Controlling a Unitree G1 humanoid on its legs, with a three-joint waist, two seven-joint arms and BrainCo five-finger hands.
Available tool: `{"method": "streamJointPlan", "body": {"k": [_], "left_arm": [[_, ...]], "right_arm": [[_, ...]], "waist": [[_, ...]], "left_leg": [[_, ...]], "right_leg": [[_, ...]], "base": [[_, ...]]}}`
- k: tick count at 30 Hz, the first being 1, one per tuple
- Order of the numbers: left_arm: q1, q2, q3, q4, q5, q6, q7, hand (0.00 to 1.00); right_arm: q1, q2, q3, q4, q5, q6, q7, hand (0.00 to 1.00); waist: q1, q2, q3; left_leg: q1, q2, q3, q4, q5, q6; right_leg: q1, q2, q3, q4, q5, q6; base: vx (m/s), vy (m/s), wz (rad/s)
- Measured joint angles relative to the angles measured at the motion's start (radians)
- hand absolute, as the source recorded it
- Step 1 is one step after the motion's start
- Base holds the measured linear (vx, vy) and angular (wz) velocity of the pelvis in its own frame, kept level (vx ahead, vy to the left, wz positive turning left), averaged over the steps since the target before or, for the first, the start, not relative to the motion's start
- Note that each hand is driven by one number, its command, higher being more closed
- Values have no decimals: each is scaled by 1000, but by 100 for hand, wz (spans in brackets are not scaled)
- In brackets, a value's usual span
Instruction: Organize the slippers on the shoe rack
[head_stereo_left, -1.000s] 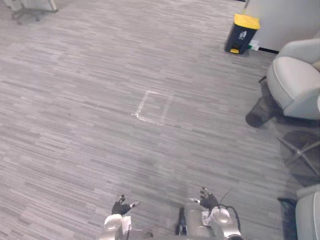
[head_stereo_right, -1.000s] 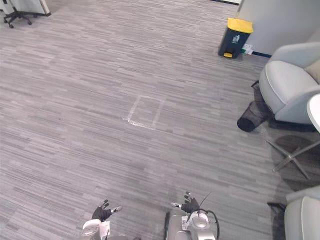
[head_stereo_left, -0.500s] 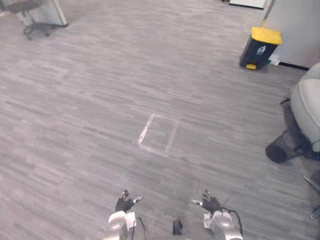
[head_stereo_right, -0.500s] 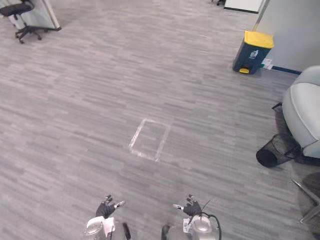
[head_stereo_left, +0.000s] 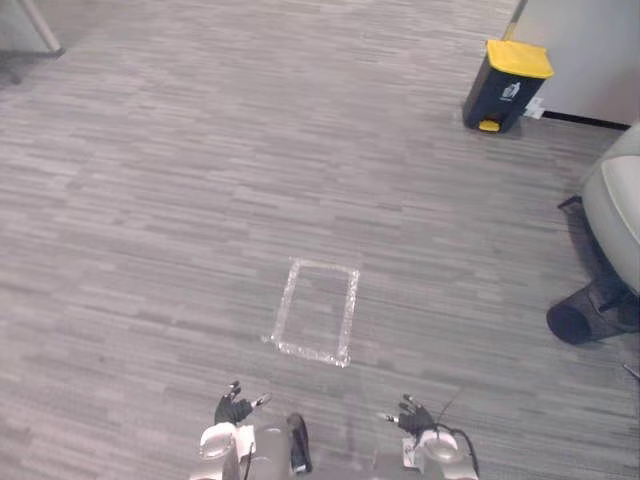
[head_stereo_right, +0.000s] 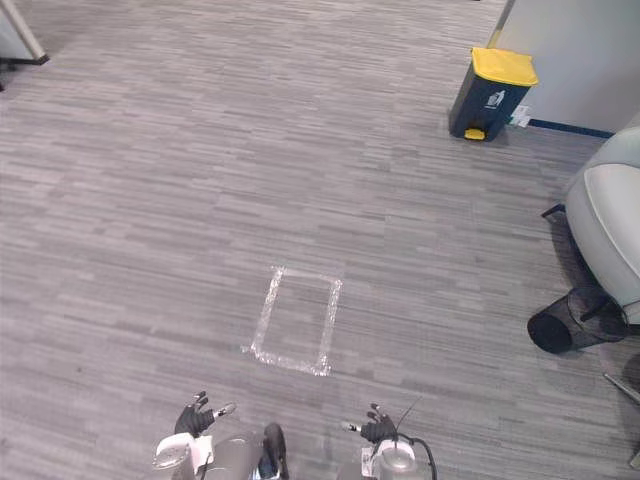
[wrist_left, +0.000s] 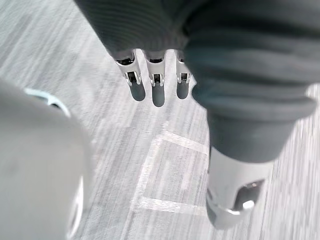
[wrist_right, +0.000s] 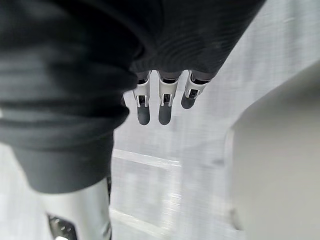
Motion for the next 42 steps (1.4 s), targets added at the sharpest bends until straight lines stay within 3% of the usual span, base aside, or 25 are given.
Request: {"method": "streamJointPlan", "body": {"k": [2, 4, 5, 6, 7, 9, 10, 12, 13, 15, 18, 20, 22, 23, 24, 25, 28, 30, 31, 32, 36, 37, 38, 40, 42], "left_arm": [[-5, -10, 0, 9, 3, 0, -1, 0], [-6, -21, -3, 11, 20, 1, -3, 0], [-4, -26, -5, 13, 20, 2, -4, 0], [-2, -24, -6, 10, 28, 2, -5, 0], [-8, -33, 7, 29, 39, 8, -4, 0], [-16, -61, 9, 19, 58, 7, -8, 0], [-25, -72, 15, 10, 61, 7, -8, 0], [-25, -79, 25, 1, 68, 8, -9, 0], [-12, -86, 40, -18, 76, 8, -12, 0], [10, -90, 44, -58, 77, 8, -13, 0], [16, -95, 45, -87, 77, 7, -13, 0], [13, -103, 45, -92, 76, 6, -12, 0], [9, -105, 37, -88, 75, 6, -13, 0], [8, -105, 26, -81, 74, 5, -12, 0], [7, -109, 7, -55, 73, 4, -11, 0], [8, -107, 2, -43, 71, 5, -13, 0], [3, -72, 16, -22, 66, 4, -4, 0], [-3, -67, 7, -13, 66, 5, -5, 0], [-3, -67, 5, -11, 66, 6, -5, 0], [-4, -68, 5, -11, 66, 6, -4, 0], [-5, -41, -8, -4, 58, 8, -4, 0], [-13, -33, -27, 15, 57, 9, -4, 0], [-14, -33, -27, 19, 57, 9, -4, 0], [-14, -40, -37, 29, 57, 11, -5, 0], [-9, -48, -42, 29, 58, 11, -5, 0]], "right_arm": [[0, 0, -2, -22, 3, -4, 0, 0], [-4, 7, -6, -35, 10, -11, 1, 0], [-4, 10, -6, -38, 11, -11, 0, 0], [4, 14, -4, -30, 11, -11, 0, 0], [-6, 16, -16, -26, 17, -12, 3, 0], [1, 9, -42, -43, 12, -9, 2, 0], [15, 6, -48, -70, 12, -4, 1, 0], [34, 5, -45, -100, 12, 8, 0, 0], [44, 7, -37, -101, 12, 12, -2, 0], [64, 16, -24, -99, 19, 18, -4, 0], [66, 26, -19, -98, 33, 23, -6, 0], [59, 32, -20, -98, 33, 26, -10, 0], [57, 42, -35, -97, 32, 28, -12, 0], [57, 42, -37, -96, 32, 27, -13, 0], [60, 29, -36, -99, 31, 25, -13, 0], [59, 21, -37, -96, 31, 24, -13, 0], [84, 65, -36, -98, 31, 27, -15, 0], [85, 84, -36, -97, 31, 28, -16, 0], [76, 89, -35, -95, 31, 28, -16, 0], [72, 90, -35, -93, 31, 28, -16, 0], [30, 94, 25, -54, 28, 26, -12, 0], [10, 73, 45, -38, 18, 25, -12, 0], [8, 70, 44, -38, 14, 23, -12, 0], [-5, 31, 44, -26, -1, 8, -14, 0], [-6, 9, 42, 2, -5, 10, -15, 0]], "waist": [[-18, -2, 2], [-31, -4, 5], [-32, -7, 3], [-31, -29, -6], [-27, -17, -2], [-41, 21, -12], [-45, 42, -7], [-43, 46, -3], [-40, 38, 3], [-26, 15, -4], [-12, 0, -13], [3, -7, -13], [11, -4, -16], [12, 2, -20], [12, 32, -35], [12, 56, -42], [10, -20, -80], [18, -38, -85], [19, -37, -83], [20, -33, -80], [24, -21, -71], [24, -9, -59], [24, -4, -57], [4, 33, -48], [16, 47, -57]], "left_leg": [[67, 15, 0, -52, 0, -1], [123, 32, 0, -91, -2, -4], [156, 32, 3, -109, -13, -29], [187, 18, 4, -118, -30, -59], [243, 30, -4, -111, -49, -91], [230, 70, -16, -27, -27, -128], [166, 110, -24, 146, -15, -146], [42, 176, -45, 471, 73, -159], [-40, 231, -45, 698, 63, -165], [-134, 277, -22, 822, 31, -156], [-219, 274, -7, 689, -17, -129], [-252, 226, -68, 494, -38, -143], [-263, 140, -263, 291, -34, -154], [-262, 111, -362, 197, -8, -156], [-262, 118, -416, 100, 103, -145], [-264, 137, -413, 93, 138, -205], [-224, 108, -267, 113, 80, -150], [-207, 112, -189, 114, 55, -128], [-184, 122, -120, 101, 46, -113], [-176, 128, -102, 95, 45, -110], [-109, 144, 91, 46, 42, -105], [-80, 149, 141, 25, 42, -105], [-76, 150, 145, 22, 43, -106], [-47, 153, 174, -10, 51, -120], [-30, 164, 183, -39, 64, -137]], "right_leg": [[-86, 20, -86, -165, -37, -45], [-144, 53, -136, -394, -6, -60], [-150, 77, -154, -556, 75, -75], [-142, 97, -157, -715, 235, -124], [-145, 118, -143, -675, 300, -197], [-129, 142, -158, -648, 209, -193], [-97, 159, -158, -651, 167, -193], [-27, 184, -142, -681, 132, -204], [50, 210, -120, -708, 103, -216], [149, 226, -66, -740, 65, -228], [218, 225, 47, -767, 52, -213], [240, 218, 157, -767, 42, -182], [250, 203, 262, -745, 15, -134], [250, 201, 307, -730, -3, -104], [245, 217, 360, -712, -30, -63], [246, 231, 385, -701, -43, -48], [228, 165, 450, -674, -56, -24], [202, 153, 488, -664, -36, 10], [163, 144, 454, -650, -9, 45], [152, 141, 429, -647, -1, 51], [106, -11, -168, -675, 35, 1], [109, -23, -295, -706, 46, -40], [109, -23, -300, -708, 49, -42], [122, 4, -317, -753, 69, -56], [143, 43, -282, -814, 99, -59]], "base": [[585, 20, 24], [512, -42, 25], [493, -64, 7], [758, -140, -11], [744, -132, -18], [641, -163, -7], [566, -163, 1], [547, -117, -17], [532, -90, -41], [548, -44, -68], [524, 51, -128], [374, 147, -156], [280, 256, -149], [361, 413, -171], [301, 399, -165], [321, 423, -155], [249, 375, -124], [158, 389, -119], [46, 180, -98], [34, 186, -137], [13, 77, -137], [6, -33, -115], [-15, -59, -87], [-6, -46, -38], [46, -41, -45]]}}
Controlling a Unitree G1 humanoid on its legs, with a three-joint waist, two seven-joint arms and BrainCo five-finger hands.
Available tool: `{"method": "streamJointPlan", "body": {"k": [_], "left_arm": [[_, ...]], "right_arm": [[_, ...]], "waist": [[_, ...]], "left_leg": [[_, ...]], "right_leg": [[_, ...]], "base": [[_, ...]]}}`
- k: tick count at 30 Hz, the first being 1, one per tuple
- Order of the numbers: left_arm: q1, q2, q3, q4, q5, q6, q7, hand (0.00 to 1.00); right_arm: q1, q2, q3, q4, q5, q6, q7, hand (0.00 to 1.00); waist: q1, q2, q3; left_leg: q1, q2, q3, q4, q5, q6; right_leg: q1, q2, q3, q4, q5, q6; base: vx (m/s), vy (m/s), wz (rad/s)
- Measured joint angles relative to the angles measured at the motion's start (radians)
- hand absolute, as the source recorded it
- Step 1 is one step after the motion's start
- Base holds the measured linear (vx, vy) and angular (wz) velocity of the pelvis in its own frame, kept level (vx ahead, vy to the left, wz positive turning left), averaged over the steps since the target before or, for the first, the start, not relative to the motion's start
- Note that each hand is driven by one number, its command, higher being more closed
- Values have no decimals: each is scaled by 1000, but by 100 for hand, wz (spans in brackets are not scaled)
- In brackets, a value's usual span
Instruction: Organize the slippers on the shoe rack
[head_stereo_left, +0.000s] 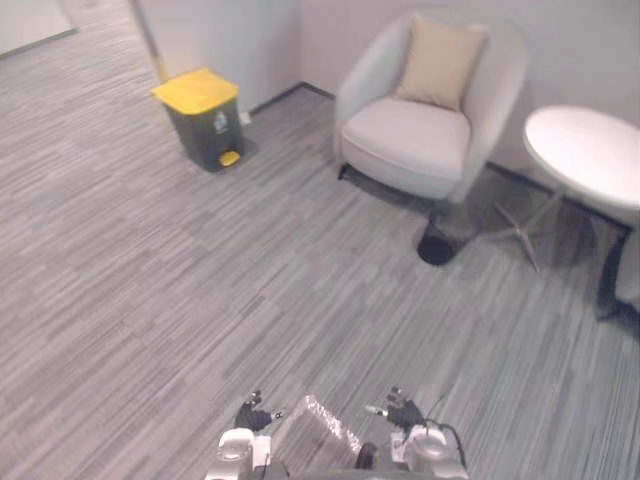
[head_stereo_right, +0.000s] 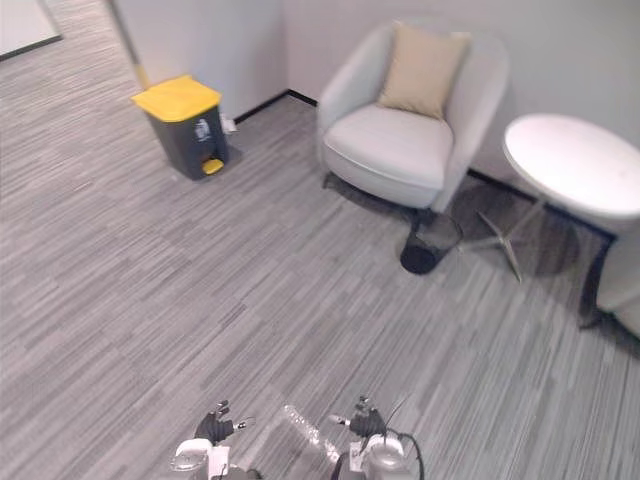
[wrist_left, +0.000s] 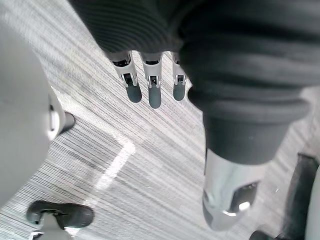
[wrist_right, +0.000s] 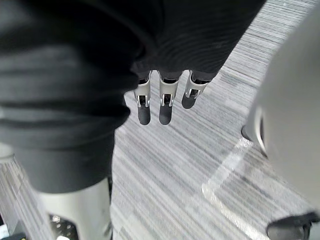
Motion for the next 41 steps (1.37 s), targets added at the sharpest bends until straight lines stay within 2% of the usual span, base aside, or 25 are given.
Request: {"method": "streamJointPlan", "body": {"k": [1, 3, 4, 5, 6, 7, 9, 10, 11, 13, 14, 15, 17, 19, 20, 21, 22, 23, 24, 25, 26, 27, 29, 34, 41], "left_arm": [[4, 2, -2, -1, 1, 0, -1, 0], [-3, 9, -2, -1, 1, 0, -3, 0], [-13, 20, -2, -3, 2, 0, -4, 0], [-17, 23, -1, -4, 2, 1, -4, 0], [-19, 22, 9, -7, 2, 1, -5, 0], [-21, 23, 11, -11, 1, -1, -4, 0], [-23, 11, 8, -15, 1, -3, -7, 0], [-22, 8, 8, -15, 1, -3, -7, 0], [-21, -2, 10, -15, 1, -3, -7, 0], [-20, -13, 9, -15, 1, -3, -7, 0], [-22, -13, 7, -14, 1, -3, -6, 0], [-19, -8, 8, -11, 1, -2, -6, 0], [-13, -1, 20, -23, 1, -4, -3, 0], [-5, 11, 20, -21, 1, -4, -1, 0], [-5, 11, 20, -21, 1, -4, -1, 0], [-4, 10, 21, -22, 0, -4, -1, 0], [-3, 8, 37, -22, -3, -2, -1, 0], [-3, 7, 41, -21, -3, -2, -1, 0], [-3, -1, 53, -18, -5, -1, -2, 0], [-7, -10, 60, -16, -5, -1, -2, 0], [-8, -13, 63, -15, -4, -4, -2, 0], [-12, -23, 51, -15, -4, -5, -3, 0], [-17, -19, 38, -10, -6, -4, -2, 0], [-5, 5, 16, 0, -34, -2, 0, 0], [-3, 24, 34, 18, -61, -5, 0, 0]], "right_arm": [[-2, -9, 0, 16, -2, -1, -2, 0], [-4, -12, -2, 19, 0, -1, -5, 0], [-4, -12, -2, 21, 0, -1, -7, 0], [-4, -12, -2, 21, 0, -1, -8, 0], [-2, -14, 0, 20, 1, -1, -10, 0], [-3, -17, 0, 21, 8, -1, -13, 0], [-4, -41, -5, 33, 17, 8, -19, 0], [3, -41, -17, 31, 17, 9, -19, 0], [10, -41, -38, 15, 25, 8, -22, 0], [23, -48, -42, 14, 38, 7, -23, 0], [25, -46, -43, 16, 40, 9, -24, 0], [29, -34, -44, 12, 38, 7, -23, 0], [50, -17, -45, 10, 37, 9, -21, 0], [63, -5, -39, -8, 36, 9, -20, 0], [64, -5, -39, -11, 36, 9, -20, 0], [63, -6, -39, -14, 36, 9, -18, 0], [60, -8, -39, -19, 36, 9, -16, 0], [60, -8, -39, -22, 36, 8, -17, 0], [64, -11, -39, -24, 36, 7, -17, 0], [62, -15, -40, -24, 36, 3, -18, 0], [64, -17, -39, -15, 35, -1, -18, 0], [64, -31, -42, -5, 34, -2, -17, 0], [48, -40, -41, 20, 33, -3, -15, 0], [42, -37, -80, 81, 36, 3, -16, 0], [41, -26, -118, 100, 37, 5, -15, 0]], "waist": [[2, 10, -7], [1, -3, 1], [4, -25, 15], [5, -29, 20], [8, -24, 26], [14, -17, 34], [14, -9, 46], [14, -9, 46], [14, -2, 42], [15, 12, 37], [19, 11, 31], [11, -7, 22], [23, -40, 15], [22, -57, 0], [22, -56, 1], [23, -51, -1], [25, -48, -1], [25, -47, -1], [20, -40, 0], [20, -36, 7], [22, -38, -7], [18, -10, -25], [27, -4, -32], [40, -20, -30], [45, -33, -25]], "left_leg": [[5, 10, 8, -6, 5, -8], [-10, 29, 20, 50, 6, -10], [-44, 57, 18, 176, 6, -10], [-61, 75, 15, 246, 6, -10], [-99, 107, -14, 380, 8, -6], [-134, 109, -79, 449, -15, 4], [-150, 26, -264, 388, -73, -1], [-150, -15, -335, 326, -73, -1], [-148, -76, -487, 187, -66, -4], [-146, -94, -573, 135, -40, -11], [-141, -105, -563, 126, -46, 1], [-129, -114, -536, 104, -47, 11], [-106, -116, -467, 73, -50, 15], [-80, -109, -364, 38, -37, 37], [-74, -107, -355, 35, -34, 42], [-64, -96, -312, 26, -30, 46], [-59, -78, -251, 48, -30, 46], [-58, -77, -247, 55, -30, 46], [-58, -74, -235, 100, -30, 46], [-83, -77, -236, 178, -38, 49], [-87, -97, -264, 113, -38, 86], [-67, -97, -300, 32, 13, 85], [-42, -105, -290, 4, 16, 77], [-20, -105, -294, -28, 17, 76], [17, -108, -327, -63, 17, 58]], "right_leg": [[4, 19, 20, -39, 20, -4], [7, 35, 58, -58, 29, -11], [14, 41, 91, -62, 34, -19], [20, 44, 110, -62, 35, -21], [30, 54, 147, -59, 35, -26], [35, 58, 178, -52, 34, -30], [31, 52, 268, -33, 34, -28], [20, 49, 310, -24, 31, -21], [-8, 55, 380, -11, 22, -6], [-24, 76, 425, -4, 16, 16], [-17, 77, 451, -17, 24, 29], [-6, 64, 475, -55, 43, 44], [-13, 57, 530, -70, 52, 51], [-36, 58, 589, -82, 82, 72], [-40, 58, 585, -83, 85, 72], [-59, 54, 527, -77, 96, 62], [-85, 48, 329, -52, 115, 30], [-85, 46, 298, -49, 116, 21], [-80, 36, 195, -37, 124, -4], [-64, 22, 167, -28, 131, -16], [-56, 21, 183, -45, 131, -13], [-30, 31, 185, -87, 131, -4], [0, 27, 180, -148, 134, 12], [80, 49, 181, -312, 222, 14], [120, 55, 177, -328, 233, 14]], "base": [[53, -58, -53], [55, -95, -59], [57, -124, -68], [46, -123, -85], [22, -33, -89], [15, 40, -122], [6, 128, -137], [-19, 235, -159], [-22, 175, -121], [-28, 191, -95], [4, 243, -78], [63, 238, -73], [86, 195, -77], [144, 141, -100], [179, 93, -103], [174, 57, -108], [197, 65, -107], [142, 43, -94], [112, 23, -51], [81, 29, -53], [90, 35, -37], [62, 40, -37], [78, 36, -20], [7, 4, 0], [-49, 15, 5]]}}
